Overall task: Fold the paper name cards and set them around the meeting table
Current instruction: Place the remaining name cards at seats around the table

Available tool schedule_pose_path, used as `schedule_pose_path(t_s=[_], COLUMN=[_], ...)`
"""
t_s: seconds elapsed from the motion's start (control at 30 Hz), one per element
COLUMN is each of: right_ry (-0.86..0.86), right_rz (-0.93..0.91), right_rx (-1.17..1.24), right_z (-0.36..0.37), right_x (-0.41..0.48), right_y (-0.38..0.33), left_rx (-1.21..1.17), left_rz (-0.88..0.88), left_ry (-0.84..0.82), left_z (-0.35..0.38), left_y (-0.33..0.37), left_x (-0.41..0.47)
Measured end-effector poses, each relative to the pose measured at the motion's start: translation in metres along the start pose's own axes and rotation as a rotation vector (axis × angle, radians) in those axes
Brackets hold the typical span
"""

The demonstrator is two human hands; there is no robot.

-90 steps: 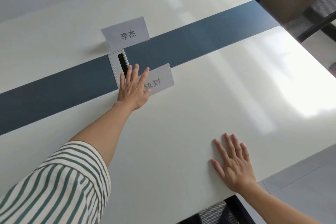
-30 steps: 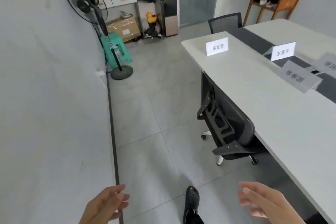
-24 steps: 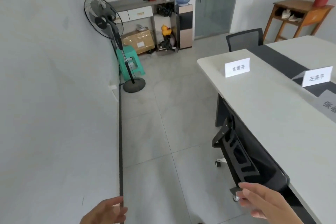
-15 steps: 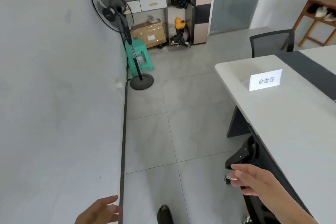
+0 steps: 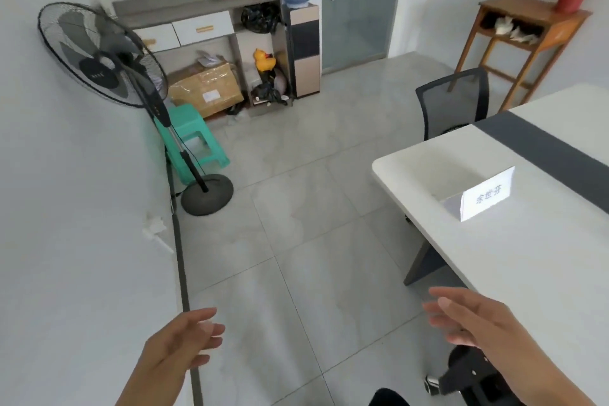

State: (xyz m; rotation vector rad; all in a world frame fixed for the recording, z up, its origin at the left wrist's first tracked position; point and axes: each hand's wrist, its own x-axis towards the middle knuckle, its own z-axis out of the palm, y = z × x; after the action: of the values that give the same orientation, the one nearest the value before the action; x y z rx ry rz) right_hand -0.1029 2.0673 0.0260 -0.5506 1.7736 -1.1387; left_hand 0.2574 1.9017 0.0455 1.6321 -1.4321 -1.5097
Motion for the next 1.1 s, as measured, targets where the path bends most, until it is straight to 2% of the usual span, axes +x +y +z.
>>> schedule_pose_path(t_s=[0.13, 0.4, 0.53, 0.7, 0.9, 1.1], right_ry=[0.05, 0.185, 0.217, 0.226, 0.421, 0.702], right_rz=[0.04, 0.091, 0.095, 0.044, 0.11, 0.246], right_rx=[0.057, 0.129, 0.084, 0.097, 0.16, 0.302], right_z=[0.006, -0.006, -0.012, -0.032, -0.064, -0.064], right_x=[0.051, 0.204, 0.29, 0.369, 0.411, 0.428], right_y=[-0.017, -0.069, -0.114, -0.169, -0.176, -0.176], left_rx=[0.021, 0.102, 0.104, 0.131, 0.256, 0.381], left_rz=[0.038, -0.059, -0.001, 0.082, 0.06, 0.171], left_ry=[-0.06, -0.174, -0.204, -0.225, -0.455, -0.753], left_z=[0.011, 0.073, 0.096, 0.134, 0.211, 0.308], left_y=[0.037, 0.101, 0.173, 0.229, 0.27, 0.338], left_x=[0.085, 0.252, 0.325, 0.4, 0.501, 0.607])
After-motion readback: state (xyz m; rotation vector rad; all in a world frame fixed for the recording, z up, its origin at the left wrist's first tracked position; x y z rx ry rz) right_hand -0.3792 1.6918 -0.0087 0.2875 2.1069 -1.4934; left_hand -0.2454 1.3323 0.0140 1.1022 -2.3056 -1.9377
